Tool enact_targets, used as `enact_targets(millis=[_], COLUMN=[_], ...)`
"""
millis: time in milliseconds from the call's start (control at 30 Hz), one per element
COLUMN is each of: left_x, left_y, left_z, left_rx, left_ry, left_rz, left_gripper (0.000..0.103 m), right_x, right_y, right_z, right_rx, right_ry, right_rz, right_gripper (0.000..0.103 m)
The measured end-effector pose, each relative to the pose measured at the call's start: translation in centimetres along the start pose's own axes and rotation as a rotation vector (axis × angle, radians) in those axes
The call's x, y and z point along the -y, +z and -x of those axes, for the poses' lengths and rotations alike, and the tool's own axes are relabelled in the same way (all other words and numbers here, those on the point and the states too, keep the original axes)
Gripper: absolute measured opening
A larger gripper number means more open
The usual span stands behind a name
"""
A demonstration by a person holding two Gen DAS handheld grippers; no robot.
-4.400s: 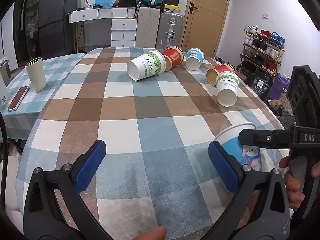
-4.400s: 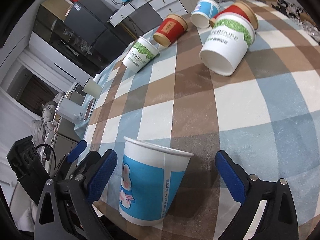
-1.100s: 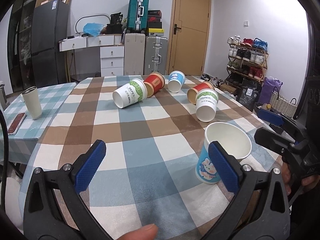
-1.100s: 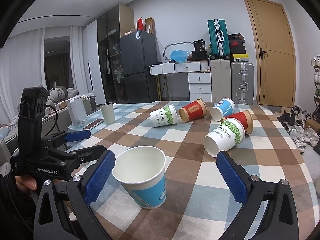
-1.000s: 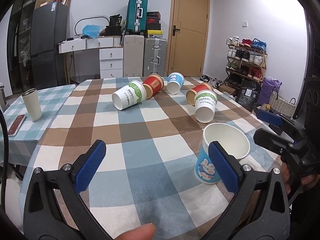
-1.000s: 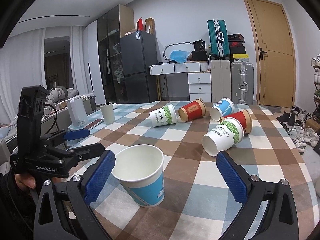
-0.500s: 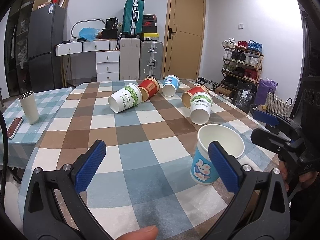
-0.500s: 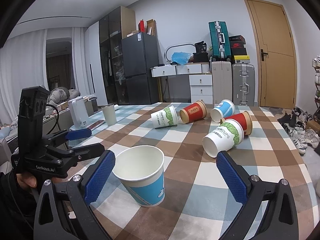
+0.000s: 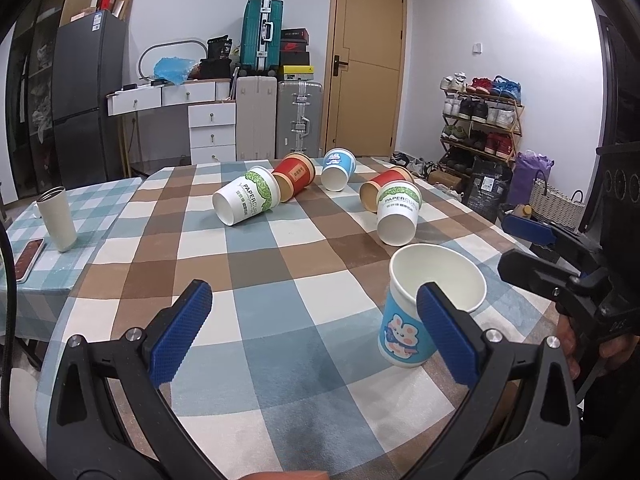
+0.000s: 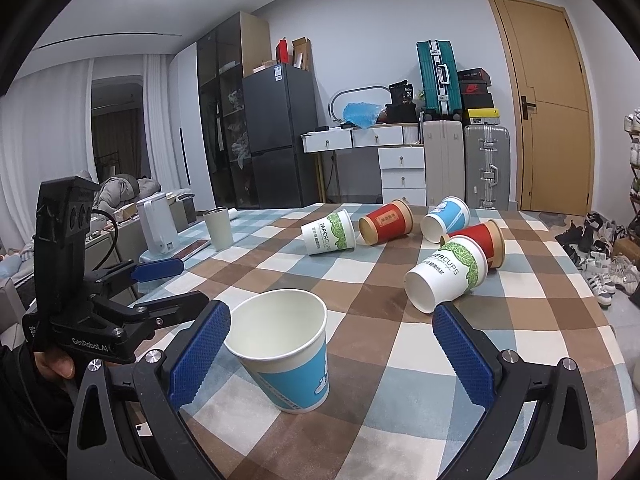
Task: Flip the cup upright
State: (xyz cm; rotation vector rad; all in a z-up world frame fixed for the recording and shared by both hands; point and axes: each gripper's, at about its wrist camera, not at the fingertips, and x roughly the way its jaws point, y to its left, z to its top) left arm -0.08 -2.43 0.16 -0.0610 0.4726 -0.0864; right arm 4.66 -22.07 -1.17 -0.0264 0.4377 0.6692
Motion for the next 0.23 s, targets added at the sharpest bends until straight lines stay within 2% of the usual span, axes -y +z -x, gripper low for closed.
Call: enact_targets(millis=[233], left_x=[0.00], left_y=[0.00], left_z=[-0.07], left_rx=[-0.002], left_ry=[0.001], left_rz=[0.000], left_gripper=[0.102], right_x=[-0.02], right_y=[-0.06], right_z=[0.01], right_rx=[-0.003], right_ry=[-0.001], right_rz=[0.001], right_gripper=[0.103])
